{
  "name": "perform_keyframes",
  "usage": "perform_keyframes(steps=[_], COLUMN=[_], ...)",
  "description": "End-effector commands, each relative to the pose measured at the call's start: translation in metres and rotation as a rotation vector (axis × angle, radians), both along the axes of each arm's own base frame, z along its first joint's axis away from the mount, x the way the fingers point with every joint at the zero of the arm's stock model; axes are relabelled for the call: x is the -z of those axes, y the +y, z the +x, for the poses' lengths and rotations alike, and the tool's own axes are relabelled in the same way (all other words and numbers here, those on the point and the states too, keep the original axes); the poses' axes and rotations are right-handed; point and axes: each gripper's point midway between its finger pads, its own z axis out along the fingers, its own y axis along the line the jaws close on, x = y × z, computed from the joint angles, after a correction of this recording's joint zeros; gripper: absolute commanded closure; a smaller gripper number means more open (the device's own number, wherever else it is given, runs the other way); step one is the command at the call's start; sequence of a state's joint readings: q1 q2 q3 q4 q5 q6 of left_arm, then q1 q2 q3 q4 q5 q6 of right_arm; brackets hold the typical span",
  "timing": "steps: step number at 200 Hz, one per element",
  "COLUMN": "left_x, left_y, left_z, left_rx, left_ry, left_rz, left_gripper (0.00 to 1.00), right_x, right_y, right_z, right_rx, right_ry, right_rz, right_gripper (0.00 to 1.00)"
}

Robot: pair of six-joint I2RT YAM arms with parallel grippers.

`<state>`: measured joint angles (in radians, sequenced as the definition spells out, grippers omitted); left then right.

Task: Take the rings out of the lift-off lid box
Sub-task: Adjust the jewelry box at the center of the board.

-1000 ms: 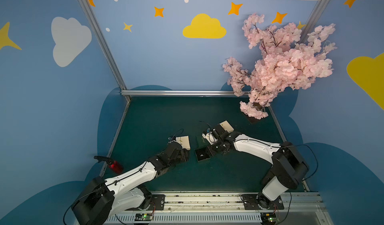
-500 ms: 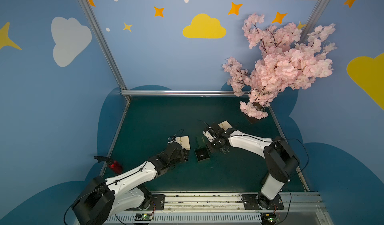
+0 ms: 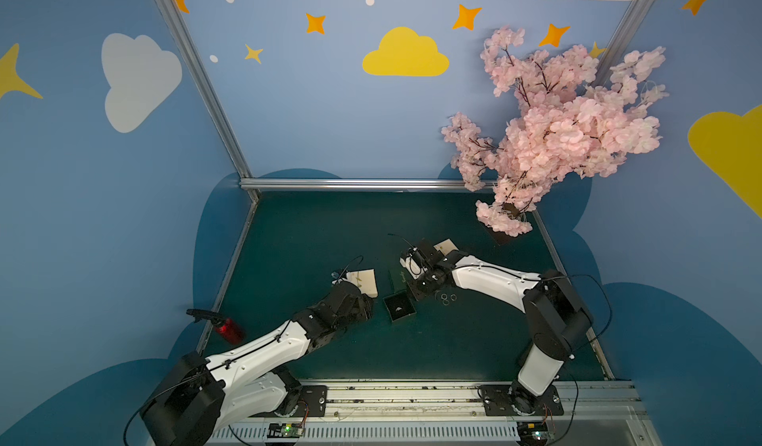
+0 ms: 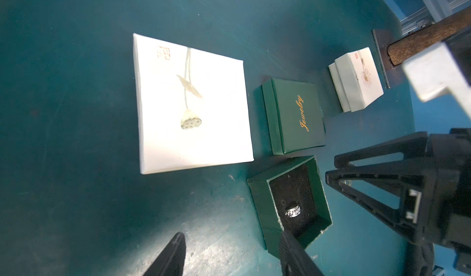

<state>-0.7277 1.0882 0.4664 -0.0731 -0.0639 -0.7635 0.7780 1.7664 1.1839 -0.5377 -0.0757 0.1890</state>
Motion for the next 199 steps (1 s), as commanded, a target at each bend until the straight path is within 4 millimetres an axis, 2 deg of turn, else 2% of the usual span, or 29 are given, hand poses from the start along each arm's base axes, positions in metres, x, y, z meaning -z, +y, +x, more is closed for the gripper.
perform_keyframes(steps=[1, 90, 128, 161, 199], left_x=[0.001, 0.003, 0.004, 0.003, 0.003], left_y=[0.008, 0.014, 0.016, 0.022, 0.03], left_z=[-0.002, -0.005, -0.006, -0.008, -0.007], left_rx=[-0.017, -0.033, -0.033, -0.047, -0.081], left_ry=[-0.006, -0.007, -0.002, -0.006, -0.029], left_rz=[0.024, 0.022, 0.029, 0.032, 0.03], left_gripper=[0.4, 0.39, 0.39, 0.39, 0.39], right_x=[-0.001, 0.003, 0.013, 0.024, 0.02], right_y=[0.007, 0.038, 0.053, 0.054, 0.044], right_z=[0.004, 0.01, 0.004, 0.001, 0.001], right_rx=[-0.054, -0.199, -0.267, -0.296, -0.276], right_ry=[-0.014, -0.055, -0.062, -0.068, -0.092], right_rz=[-0.006, -0.003, -0.039, -0.106, -0.148], right_gripper=[0.61, 0.58, 0.58, 0.61, 0.64])
